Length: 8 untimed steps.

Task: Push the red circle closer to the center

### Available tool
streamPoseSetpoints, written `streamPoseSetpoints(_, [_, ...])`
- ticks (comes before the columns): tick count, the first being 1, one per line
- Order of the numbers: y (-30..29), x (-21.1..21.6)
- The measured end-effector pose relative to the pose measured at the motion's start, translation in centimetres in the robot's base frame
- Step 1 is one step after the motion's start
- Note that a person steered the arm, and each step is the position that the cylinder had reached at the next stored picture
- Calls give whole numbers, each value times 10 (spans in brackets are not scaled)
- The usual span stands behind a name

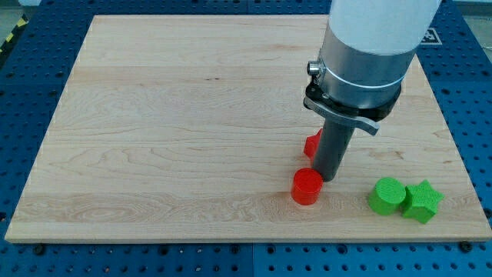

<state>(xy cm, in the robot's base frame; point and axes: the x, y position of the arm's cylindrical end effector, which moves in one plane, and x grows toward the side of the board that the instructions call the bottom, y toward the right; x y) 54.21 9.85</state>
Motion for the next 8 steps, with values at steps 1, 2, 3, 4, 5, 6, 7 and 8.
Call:
streamPoseSetpoints(1, [0,0])
streamPoseSetpoints(2, [7,4])
streamPoseSetpoints(3, [23,17])
streamPoseSetpoints(4, [23,29])
streamPoseSetpoints(5, [-17,30])
streamPoseSetpoints(6, [-72,29])
streamPoseSetpoints(7, [-91,30])
streamPoseSetpoints(8, [-121,30])
